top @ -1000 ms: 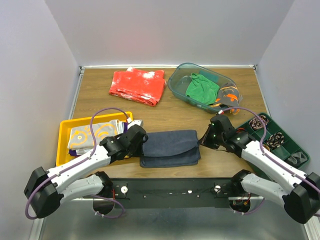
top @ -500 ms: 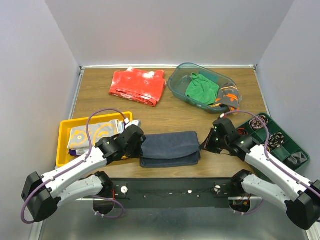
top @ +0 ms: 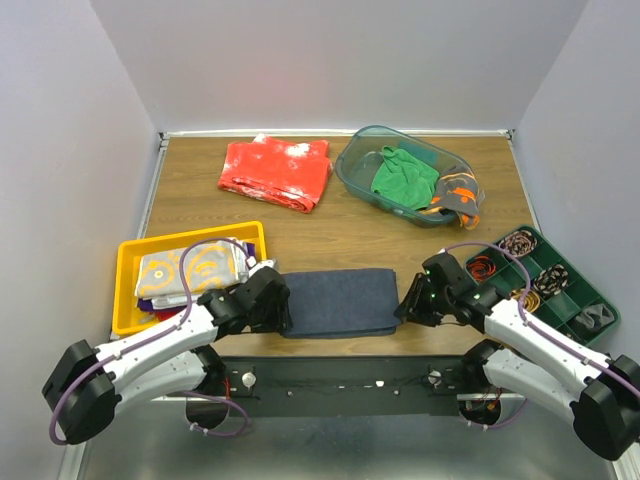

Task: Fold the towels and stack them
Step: Fold the towel at the center of the board, then pick up the towel from the center of the board.

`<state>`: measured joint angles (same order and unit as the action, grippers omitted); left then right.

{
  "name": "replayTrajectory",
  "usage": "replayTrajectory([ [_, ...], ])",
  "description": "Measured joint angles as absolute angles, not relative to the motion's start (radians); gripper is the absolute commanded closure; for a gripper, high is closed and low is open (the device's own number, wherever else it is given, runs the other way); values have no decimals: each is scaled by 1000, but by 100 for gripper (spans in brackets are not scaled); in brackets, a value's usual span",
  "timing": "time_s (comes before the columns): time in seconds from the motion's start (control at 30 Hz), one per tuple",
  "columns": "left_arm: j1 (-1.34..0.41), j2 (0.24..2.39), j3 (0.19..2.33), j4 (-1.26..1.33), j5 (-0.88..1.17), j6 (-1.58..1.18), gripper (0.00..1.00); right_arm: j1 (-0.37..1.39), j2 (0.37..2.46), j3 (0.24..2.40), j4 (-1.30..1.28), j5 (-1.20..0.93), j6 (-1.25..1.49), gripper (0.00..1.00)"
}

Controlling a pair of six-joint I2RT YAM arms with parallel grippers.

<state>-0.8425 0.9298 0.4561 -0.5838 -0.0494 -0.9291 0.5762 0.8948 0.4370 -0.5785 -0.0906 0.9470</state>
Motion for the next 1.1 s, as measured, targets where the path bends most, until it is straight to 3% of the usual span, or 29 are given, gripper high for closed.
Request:
replayTrajectory([
  [0.23,-845,887,482,-574,-125,-932,30,576,931,439,-494,-33,929,33],
  [0.53,-846,1028,482,-506,-233,-928,34,577,1118,468,-325,55,876,33],
  [0.93,-899,1161,484,-327,-311,-950,61,677,1222,521,-290,189,867,47],
  [1.03,-928,1180,484,-305,-328,-977,79,702,1226,521,-295,221,876,56],
  [1.07,-937,1187,484,-298,-333,-988,91,714,1232,524,-298,234,882,60],
  [1.1,-943,1190,484,-294,-335,-992,97,726,1243,529,-298,245,888,72],
])
